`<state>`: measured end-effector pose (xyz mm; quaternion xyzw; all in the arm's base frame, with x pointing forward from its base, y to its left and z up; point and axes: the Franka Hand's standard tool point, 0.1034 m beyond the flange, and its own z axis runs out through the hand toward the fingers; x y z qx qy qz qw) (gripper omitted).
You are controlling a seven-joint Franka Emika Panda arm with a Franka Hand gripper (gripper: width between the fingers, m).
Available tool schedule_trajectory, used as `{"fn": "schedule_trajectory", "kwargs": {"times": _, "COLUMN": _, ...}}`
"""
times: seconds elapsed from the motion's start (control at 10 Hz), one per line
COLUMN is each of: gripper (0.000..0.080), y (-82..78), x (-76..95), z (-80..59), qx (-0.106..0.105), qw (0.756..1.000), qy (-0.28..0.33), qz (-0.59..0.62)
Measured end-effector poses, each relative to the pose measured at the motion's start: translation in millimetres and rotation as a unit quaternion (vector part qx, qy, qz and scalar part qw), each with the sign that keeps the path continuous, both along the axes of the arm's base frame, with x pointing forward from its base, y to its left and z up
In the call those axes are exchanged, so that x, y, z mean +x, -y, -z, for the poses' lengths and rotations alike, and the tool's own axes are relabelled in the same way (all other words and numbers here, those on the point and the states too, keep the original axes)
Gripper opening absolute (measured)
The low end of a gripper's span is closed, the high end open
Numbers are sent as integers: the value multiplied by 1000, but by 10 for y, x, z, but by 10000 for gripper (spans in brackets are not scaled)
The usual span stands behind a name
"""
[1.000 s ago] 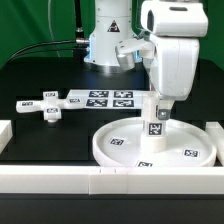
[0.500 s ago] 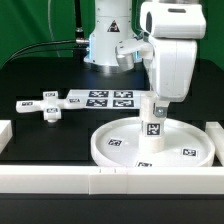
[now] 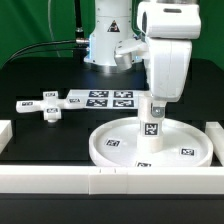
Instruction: Assemble round table
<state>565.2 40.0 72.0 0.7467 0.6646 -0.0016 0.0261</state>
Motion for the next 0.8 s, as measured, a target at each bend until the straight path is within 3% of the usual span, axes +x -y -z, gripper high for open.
{"fn": "schedule_trajectory", "kwargs": {"times": 0.3, "gripper": 412, "y": 26, "x": -2, "z": 0, "qx": 5, "qw": 990, "qy": 5, "qz": 141}}
{"fn": "schedule_trajectory", "kwargs": {"times": 0.5, "gripper": 412, "y": 19, "x": -30, "z": 4, "qx": 11, "qw": 961, "qy": -3, "qz": 275}}
{"fn": "schedule_trajectory", "kwargs": {"times": 0.8, "gripper": 412, "y": -19, "x": -11, "z": 1, "qx": 21, "qw": 934, "qy": 11, "qz": 358}}
